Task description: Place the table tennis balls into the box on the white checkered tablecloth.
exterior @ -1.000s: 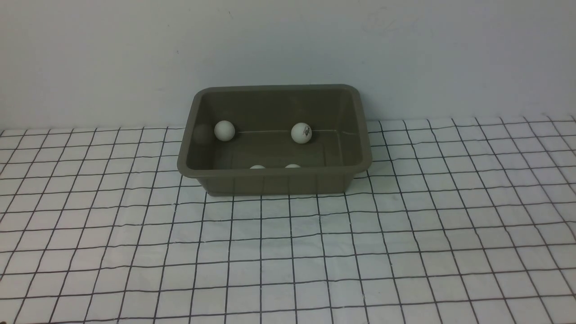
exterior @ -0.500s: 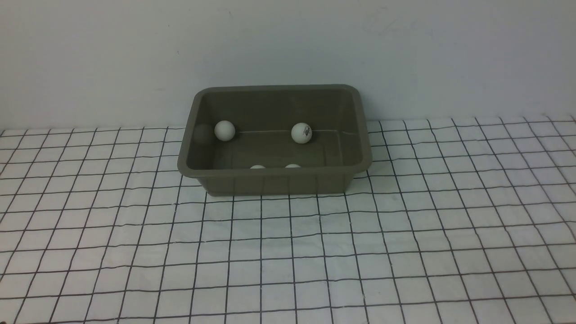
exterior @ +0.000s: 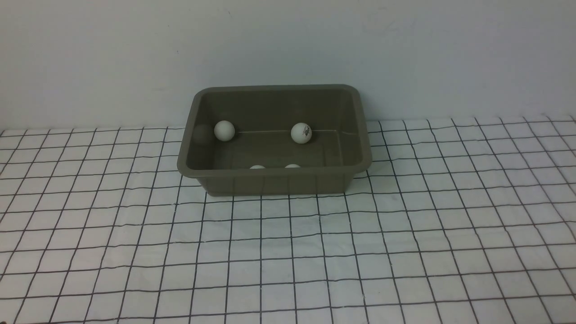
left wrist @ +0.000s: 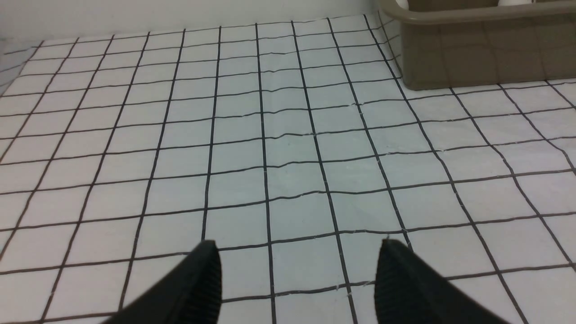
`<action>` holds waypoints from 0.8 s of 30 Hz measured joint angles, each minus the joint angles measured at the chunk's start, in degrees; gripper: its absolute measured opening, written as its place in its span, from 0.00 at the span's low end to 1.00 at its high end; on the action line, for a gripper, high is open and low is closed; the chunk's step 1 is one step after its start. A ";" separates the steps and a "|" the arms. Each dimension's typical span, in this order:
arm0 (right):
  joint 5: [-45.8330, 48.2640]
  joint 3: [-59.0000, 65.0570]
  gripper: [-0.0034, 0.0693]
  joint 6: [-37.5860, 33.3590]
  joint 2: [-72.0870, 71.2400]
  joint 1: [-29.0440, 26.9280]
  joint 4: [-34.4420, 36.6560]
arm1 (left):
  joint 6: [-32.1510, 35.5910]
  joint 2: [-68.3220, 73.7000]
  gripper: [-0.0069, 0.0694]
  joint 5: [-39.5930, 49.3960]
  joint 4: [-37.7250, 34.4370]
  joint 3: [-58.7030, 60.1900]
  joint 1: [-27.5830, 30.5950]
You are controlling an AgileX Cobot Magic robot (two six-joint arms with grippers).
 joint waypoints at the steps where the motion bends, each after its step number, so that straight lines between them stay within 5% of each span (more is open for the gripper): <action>1: -0.48 0.11 0.70 0.00 0.00 0.00 0.00 | 0.00 0.00 0.63 0.00 0.00 0.00 0.00; 24: -1.58 0.28 0.70 0.00 0.00 0.00 0.17 | 0.00 0.00 0.63 0.00 0.00 0.00 0.00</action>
